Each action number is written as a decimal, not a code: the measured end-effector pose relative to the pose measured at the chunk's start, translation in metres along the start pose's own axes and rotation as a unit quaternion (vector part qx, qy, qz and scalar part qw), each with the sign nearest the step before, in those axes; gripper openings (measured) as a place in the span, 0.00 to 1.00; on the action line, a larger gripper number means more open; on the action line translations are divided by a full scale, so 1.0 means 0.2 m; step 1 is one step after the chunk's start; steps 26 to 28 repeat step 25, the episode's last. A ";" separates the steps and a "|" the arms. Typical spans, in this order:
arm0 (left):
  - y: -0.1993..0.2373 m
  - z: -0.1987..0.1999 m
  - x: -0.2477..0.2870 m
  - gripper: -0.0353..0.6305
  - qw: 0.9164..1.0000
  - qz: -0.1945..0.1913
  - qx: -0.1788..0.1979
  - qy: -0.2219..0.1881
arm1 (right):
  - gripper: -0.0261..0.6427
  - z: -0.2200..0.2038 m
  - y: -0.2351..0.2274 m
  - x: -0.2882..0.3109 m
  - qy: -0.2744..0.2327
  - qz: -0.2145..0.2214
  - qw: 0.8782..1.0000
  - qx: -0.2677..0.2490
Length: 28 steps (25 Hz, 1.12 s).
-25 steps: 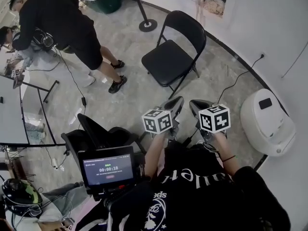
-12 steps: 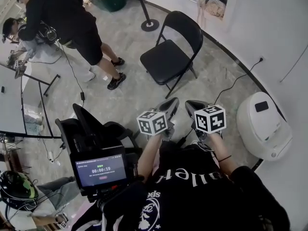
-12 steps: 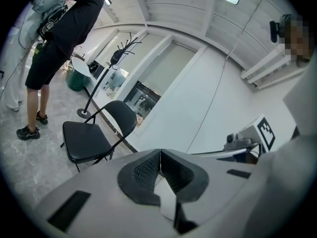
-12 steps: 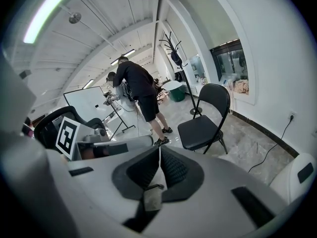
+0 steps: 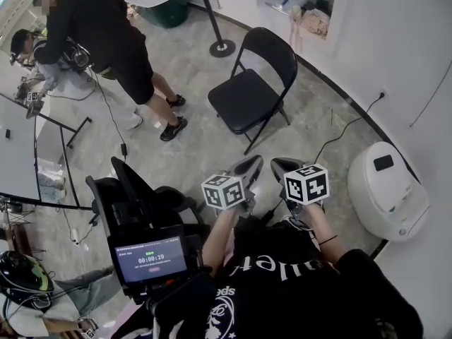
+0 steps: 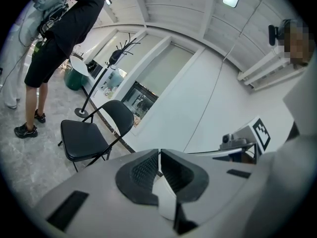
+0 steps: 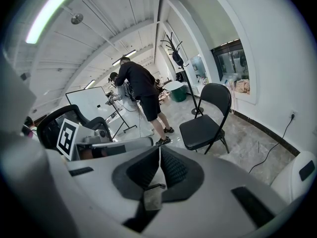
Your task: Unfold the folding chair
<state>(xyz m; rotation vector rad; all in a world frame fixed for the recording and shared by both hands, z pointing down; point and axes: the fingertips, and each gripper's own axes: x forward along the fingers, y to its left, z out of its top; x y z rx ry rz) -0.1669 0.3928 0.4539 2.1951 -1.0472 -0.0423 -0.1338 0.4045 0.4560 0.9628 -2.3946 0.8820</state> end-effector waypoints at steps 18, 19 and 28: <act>0.06 -0.03 -0.09 0.06 1.000 0.010 -0.007 -0.002 | 0.07 -0.02 0.06 0.01 -0.002 -0.005 1.000 -0.003; 0.06 -0.03 -0.09 0.06 1.000 0.010 -0.008 -0.002 | 0.07 -0.03 0.07 0.01 -0.001 -0.005 1.000 -0.003; 0.11 0.01 -0.03 0.06 1.000 0.014 -0.016 -0.003 | 0.07 0.01 0.01 0.03 0.004 -0.006 1.000 -0.002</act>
